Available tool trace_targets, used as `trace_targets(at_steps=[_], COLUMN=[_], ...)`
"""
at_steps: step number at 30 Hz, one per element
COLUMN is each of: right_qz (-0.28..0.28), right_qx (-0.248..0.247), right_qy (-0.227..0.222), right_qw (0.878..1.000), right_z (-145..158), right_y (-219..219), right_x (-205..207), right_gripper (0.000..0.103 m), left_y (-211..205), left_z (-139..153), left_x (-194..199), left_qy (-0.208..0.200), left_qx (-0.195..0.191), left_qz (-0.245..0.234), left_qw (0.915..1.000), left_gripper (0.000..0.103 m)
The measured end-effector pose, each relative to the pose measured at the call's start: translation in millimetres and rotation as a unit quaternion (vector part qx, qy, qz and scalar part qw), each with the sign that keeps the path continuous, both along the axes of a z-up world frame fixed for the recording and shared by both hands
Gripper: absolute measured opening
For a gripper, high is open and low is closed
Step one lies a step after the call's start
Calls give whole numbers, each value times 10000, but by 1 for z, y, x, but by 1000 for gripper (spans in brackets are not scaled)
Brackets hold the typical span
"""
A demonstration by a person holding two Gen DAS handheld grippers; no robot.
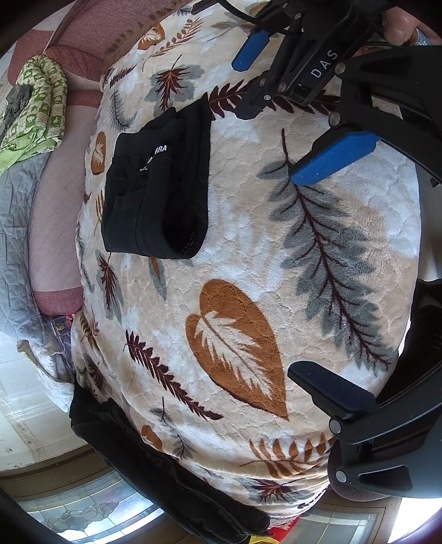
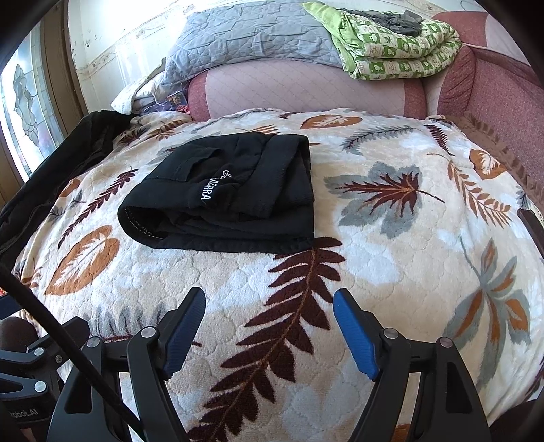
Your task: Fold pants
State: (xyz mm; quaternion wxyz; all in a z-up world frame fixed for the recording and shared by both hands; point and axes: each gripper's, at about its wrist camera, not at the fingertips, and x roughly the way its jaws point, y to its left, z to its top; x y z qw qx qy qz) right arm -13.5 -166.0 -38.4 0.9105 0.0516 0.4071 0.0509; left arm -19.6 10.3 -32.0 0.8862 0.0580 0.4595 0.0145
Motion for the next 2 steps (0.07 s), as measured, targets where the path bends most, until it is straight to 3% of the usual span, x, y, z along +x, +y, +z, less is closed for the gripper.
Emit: trace_targets(at_steps=[2], right_qz=[2], right_qx=[-10], right_qy=[-7], right_qw=[10000], right_z=[0], right_y=[1], right_x=[-1], right_gripper=[82], left_y=[1], left_z=[-2], left_x=[1], left_qy=[40], left_qx=[-24], left_qz=[-14], left_qw=[10000], left_gripper=[103])
